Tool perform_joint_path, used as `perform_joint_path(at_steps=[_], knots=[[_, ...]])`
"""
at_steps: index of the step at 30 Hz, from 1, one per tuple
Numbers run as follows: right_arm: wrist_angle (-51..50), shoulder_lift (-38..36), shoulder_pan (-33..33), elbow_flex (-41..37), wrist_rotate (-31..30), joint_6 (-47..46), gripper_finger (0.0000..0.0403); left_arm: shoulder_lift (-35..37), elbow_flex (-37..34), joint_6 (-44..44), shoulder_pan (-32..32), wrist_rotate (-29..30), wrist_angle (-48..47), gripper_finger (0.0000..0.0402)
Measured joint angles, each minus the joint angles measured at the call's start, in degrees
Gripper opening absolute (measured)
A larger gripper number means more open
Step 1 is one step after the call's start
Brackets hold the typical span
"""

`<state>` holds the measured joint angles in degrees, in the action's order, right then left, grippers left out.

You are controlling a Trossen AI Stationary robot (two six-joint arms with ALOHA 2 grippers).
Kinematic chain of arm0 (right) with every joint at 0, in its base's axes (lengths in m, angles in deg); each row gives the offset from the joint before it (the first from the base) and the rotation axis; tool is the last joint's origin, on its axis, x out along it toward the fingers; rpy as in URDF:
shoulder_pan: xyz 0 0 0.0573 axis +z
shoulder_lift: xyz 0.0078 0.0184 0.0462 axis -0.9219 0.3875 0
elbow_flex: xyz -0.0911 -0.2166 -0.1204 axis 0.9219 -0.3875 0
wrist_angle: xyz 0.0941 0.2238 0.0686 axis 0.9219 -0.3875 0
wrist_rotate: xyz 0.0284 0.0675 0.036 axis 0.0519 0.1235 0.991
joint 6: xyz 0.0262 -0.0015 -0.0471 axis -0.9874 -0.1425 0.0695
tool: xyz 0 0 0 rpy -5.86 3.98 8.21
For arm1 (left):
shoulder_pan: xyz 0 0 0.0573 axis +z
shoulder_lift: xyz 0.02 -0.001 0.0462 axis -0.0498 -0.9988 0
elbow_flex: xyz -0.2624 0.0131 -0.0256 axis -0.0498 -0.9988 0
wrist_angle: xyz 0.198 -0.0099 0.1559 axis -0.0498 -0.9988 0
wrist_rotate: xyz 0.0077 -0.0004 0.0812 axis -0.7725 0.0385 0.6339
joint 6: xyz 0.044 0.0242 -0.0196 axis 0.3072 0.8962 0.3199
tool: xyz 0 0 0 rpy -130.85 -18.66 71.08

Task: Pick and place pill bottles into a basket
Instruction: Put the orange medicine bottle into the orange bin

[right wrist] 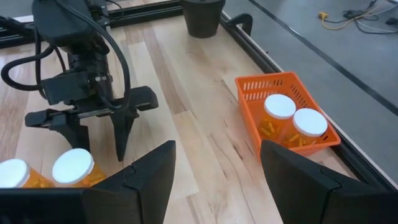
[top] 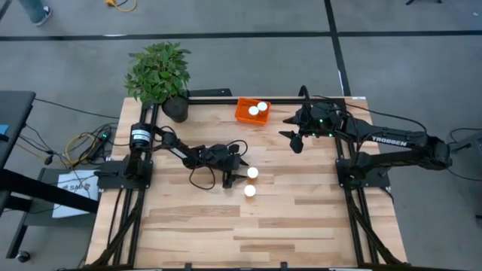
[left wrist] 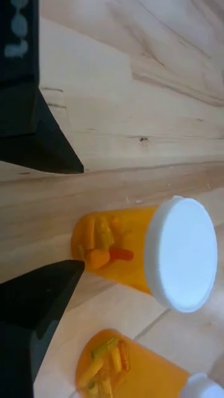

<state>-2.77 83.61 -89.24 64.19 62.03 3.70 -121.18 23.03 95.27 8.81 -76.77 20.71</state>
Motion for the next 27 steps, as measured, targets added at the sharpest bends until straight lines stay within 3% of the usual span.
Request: perform_joint_path(at_steps=[5, 13, 27], knots=[[0.0, 0.0, 0.0, 0.0, 0.0, 0.1, 0.023, 0.0, 0.0, -0.2, 0.0, 3.6, -0.2, 0.0232], [-0.2, 0.0, 0.0, 0.0, 0.0, 0.2, 0.023, 0.0, 0.0, -4.1, 0.7, 4.0, -1.1, 0.0235], [-0.5, 0.0, 0.0, 0.0, 0.4, 0.5, 0.023, 0.1, 1.1, -3.9, 0.8, 2.4, 0.4, 0.0305]])
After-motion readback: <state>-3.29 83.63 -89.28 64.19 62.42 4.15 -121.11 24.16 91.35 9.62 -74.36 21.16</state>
